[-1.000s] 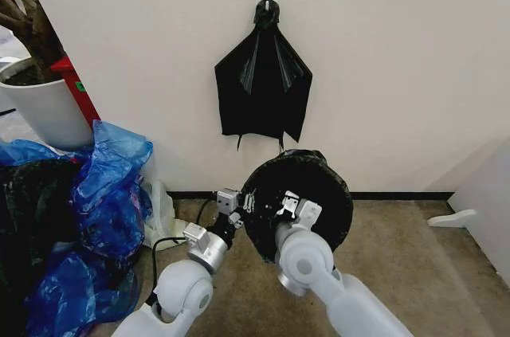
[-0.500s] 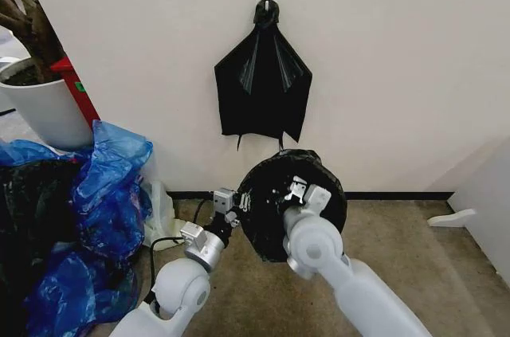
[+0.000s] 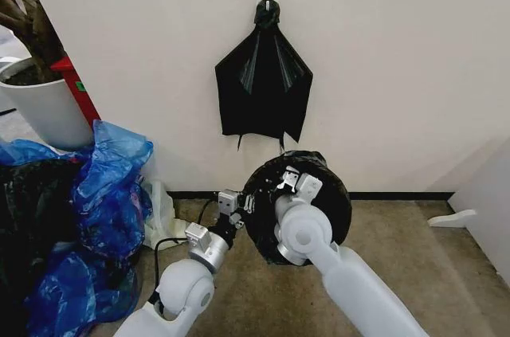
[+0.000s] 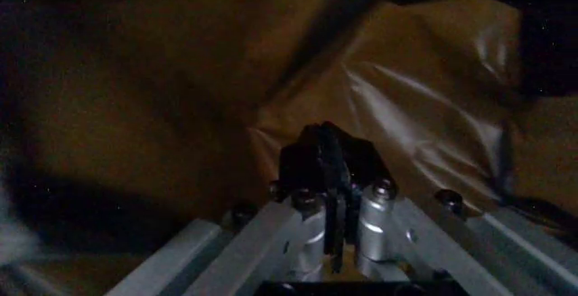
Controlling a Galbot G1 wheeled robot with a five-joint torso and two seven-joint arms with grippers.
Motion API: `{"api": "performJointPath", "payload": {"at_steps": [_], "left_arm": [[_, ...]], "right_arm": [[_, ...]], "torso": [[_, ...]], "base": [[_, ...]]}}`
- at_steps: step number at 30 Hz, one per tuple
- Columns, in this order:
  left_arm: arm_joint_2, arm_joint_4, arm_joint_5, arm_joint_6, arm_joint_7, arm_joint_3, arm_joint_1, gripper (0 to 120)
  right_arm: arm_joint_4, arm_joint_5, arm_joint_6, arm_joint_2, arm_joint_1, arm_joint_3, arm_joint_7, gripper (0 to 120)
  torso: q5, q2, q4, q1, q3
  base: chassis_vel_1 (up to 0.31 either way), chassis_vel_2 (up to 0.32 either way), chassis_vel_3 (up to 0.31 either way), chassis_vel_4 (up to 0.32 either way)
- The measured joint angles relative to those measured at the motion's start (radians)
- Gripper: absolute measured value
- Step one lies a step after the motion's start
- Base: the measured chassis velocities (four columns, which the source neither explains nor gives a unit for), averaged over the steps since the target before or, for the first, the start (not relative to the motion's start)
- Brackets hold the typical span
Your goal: Place the garbage bag over the trash bin.
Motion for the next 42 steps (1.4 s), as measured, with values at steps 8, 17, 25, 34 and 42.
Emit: {"api": "performJointPath", "payload": {"at_steps": [8, 17, 25, 34, 42], "left_arm": [[-0.002, 0.009, 0.015, -0.001, -0.003, -0.007, -0.004, 1], [0.005, -0.022, 0.019, 0.003, -0.003, 0.000, 0.011, 1], [0.010, -0.051, 0.016, 0.015, -0.006, 0.001, 0.022, 1], [0.010, -0.066, 0.012, 0.019, -0.008, 0.002, 0.023, 1], [0.017, -0.094, -0.005, 0.027, -0.008, 0.002, 0.034, 1]], "right_arm": [[0.025, 0.002, 0.000, -0.019, -0.043, 0.029, 0.002, 0], [-0.026, -0.061, -0.001, -0.027, -0.064, 0.035, -0.023, 0], [-0.054, -0.076, -0.001, -0.012, -0.064, 0.023, -0.030, 0], [-0.055, -0.071, -0.001, -0.005, -0.067, 0.020, -0.031, 0], [-0.071, -0.075, 0.000, 0.014, -0.059, 0.013, -0.036, 0]], "torso": [[0.0001, 0.000, 0.0000, 0.000, 0.000], [0.0002, 0.000, 0.0000, 0.000, 0.000], [0.0002, 0.000, 0.0001, 0.000, 0.000], [0.0001, 0.000, 0.0000, 0.000, 0.000], [0.0000, 0.000, 0.0000, 0.000, 0.000]], "base": [[0.000, 0.000, 0.000, 0.000], [0.000, 0.000, 0.000, 0.000], [0.000, 0.000, 0.000, 0.000], [0.000, 0.000, 0.000, 0.000], [0.000, 0.000, 0.000, 0.000]]}}
